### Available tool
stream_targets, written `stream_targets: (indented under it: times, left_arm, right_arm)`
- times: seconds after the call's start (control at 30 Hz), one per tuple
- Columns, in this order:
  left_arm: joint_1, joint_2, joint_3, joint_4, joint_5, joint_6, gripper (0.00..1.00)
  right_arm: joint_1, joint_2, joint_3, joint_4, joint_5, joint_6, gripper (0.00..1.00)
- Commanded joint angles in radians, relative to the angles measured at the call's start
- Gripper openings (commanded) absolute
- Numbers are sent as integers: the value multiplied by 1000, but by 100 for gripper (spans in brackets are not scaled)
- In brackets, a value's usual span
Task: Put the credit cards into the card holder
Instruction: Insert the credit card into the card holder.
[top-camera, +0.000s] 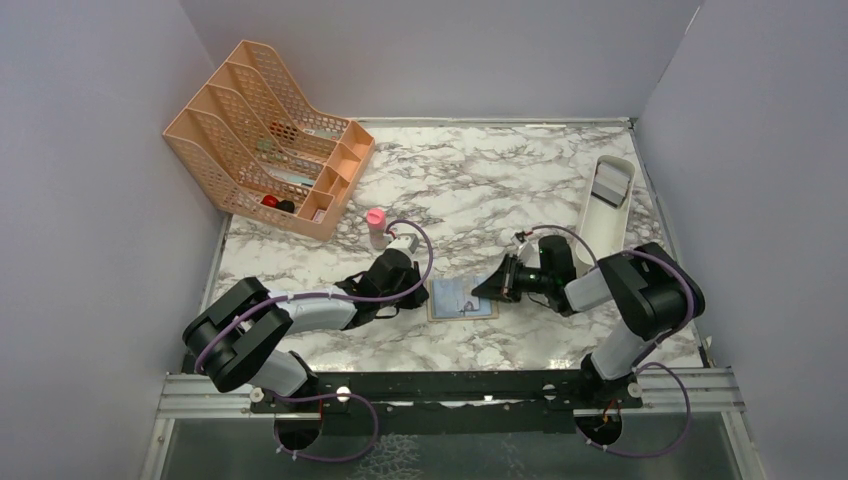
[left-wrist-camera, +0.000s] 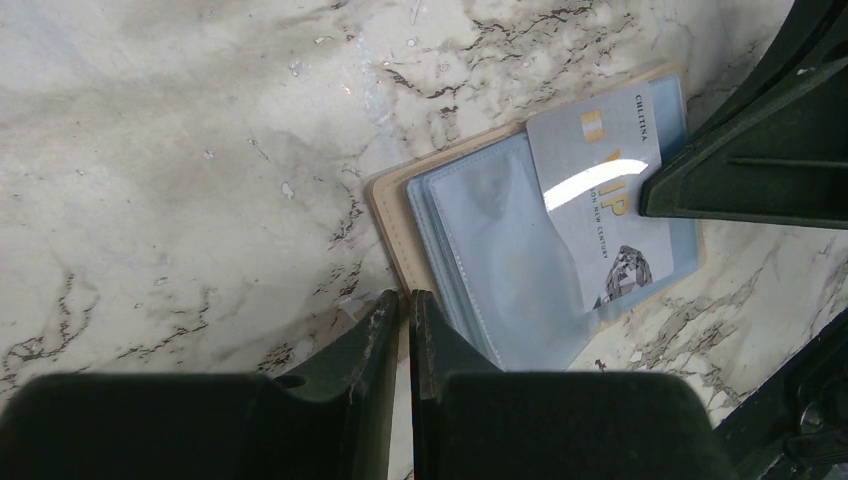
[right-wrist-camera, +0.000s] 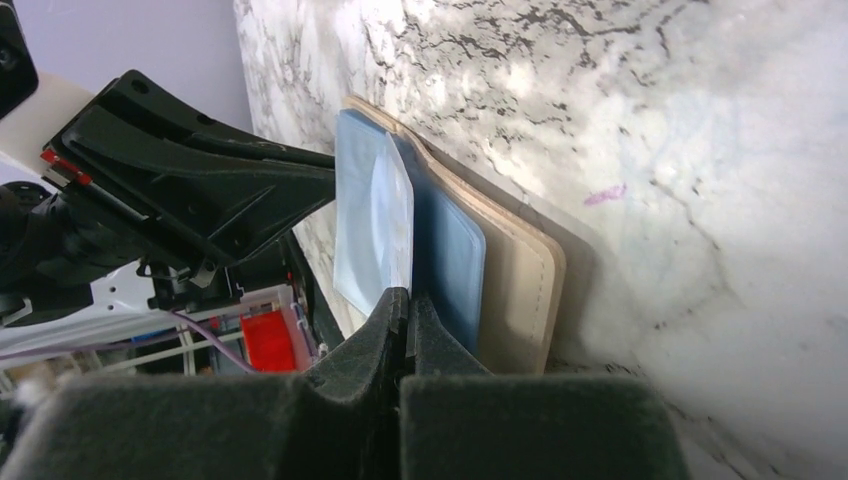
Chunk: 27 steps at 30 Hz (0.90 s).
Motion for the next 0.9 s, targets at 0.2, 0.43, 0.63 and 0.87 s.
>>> stream_targets:
  times: [0.2, 0.43, 0.63, 0.87]
  left_arm:
    - [-1, 11, -34, -84, 16, 11, 14]
    - [-1, 18, -37, -74, 22, 8, 14]
    - [-1, 19, -43, -65, 23, 3, 14]
    - [-1, 18, -39, -64, 29, 3, 14]
  right_arm:
    - [7, -63, -49, -91, 77, -41, 1]
    - [20, -44, -62, -50, 74, -18, 1]
    - [41, 2, -42, 10, 52, 15, 1]
    - [53, 9, -33, 25, 65, 35, 1]
